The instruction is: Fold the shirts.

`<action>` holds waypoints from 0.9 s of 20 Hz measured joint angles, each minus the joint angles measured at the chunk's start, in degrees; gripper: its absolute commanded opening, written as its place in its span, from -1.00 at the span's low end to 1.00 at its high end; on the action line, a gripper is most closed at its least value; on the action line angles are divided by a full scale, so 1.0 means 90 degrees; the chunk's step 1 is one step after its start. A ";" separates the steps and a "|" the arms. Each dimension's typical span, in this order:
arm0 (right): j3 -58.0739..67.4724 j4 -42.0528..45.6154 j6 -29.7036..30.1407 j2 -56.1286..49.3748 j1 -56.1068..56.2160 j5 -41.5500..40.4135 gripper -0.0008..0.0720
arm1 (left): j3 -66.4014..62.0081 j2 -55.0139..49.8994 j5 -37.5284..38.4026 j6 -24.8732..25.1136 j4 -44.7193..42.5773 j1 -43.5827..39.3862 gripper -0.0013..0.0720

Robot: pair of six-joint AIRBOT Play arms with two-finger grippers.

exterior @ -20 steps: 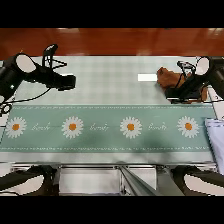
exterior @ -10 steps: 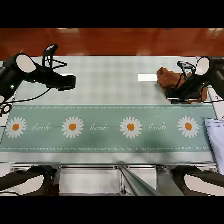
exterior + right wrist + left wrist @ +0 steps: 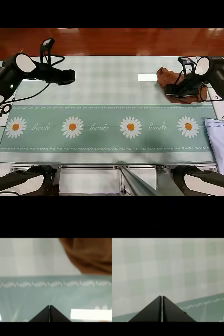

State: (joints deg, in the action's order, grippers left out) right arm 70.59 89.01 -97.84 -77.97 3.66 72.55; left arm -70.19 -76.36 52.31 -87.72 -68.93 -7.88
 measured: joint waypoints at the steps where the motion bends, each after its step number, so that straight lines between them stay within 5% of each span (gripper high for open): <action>1: 0.0044 0.0007 0.0005 0.0000 0.0000 -0.0277 0.17 | -0.0095 -0.0002 -0.0204 -0.0002 -0.0005 0.0041 0.43; 4: 0.0476 0.0398 0.0080 0.0000 -0.0015 -0.0969 0.17 | -0.0709 0.0024 -0.0413 -0.0010 -0.0083 0.0325 0.42; 9: 0.1185 0.1428 0.0226 -0.0148 -0.0704 -0.1253 0.17 | -0.0918 0.0848 0.0471 0.0318 -0.0155 0.0835 0.42; 18: 0.1367 0.0075 0.0602 -0.2052 -0.1654 -0.1222 0.17 | 0.1831 0.2115 0.0172 0.0532 -0.0175 0.0806 0.42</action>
State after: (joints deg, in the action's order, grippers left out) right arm 82.89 89.69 -92.42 -96.44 -11.22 61.56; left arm -53.71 -57.32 53.87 -82.94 -70.50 -0.62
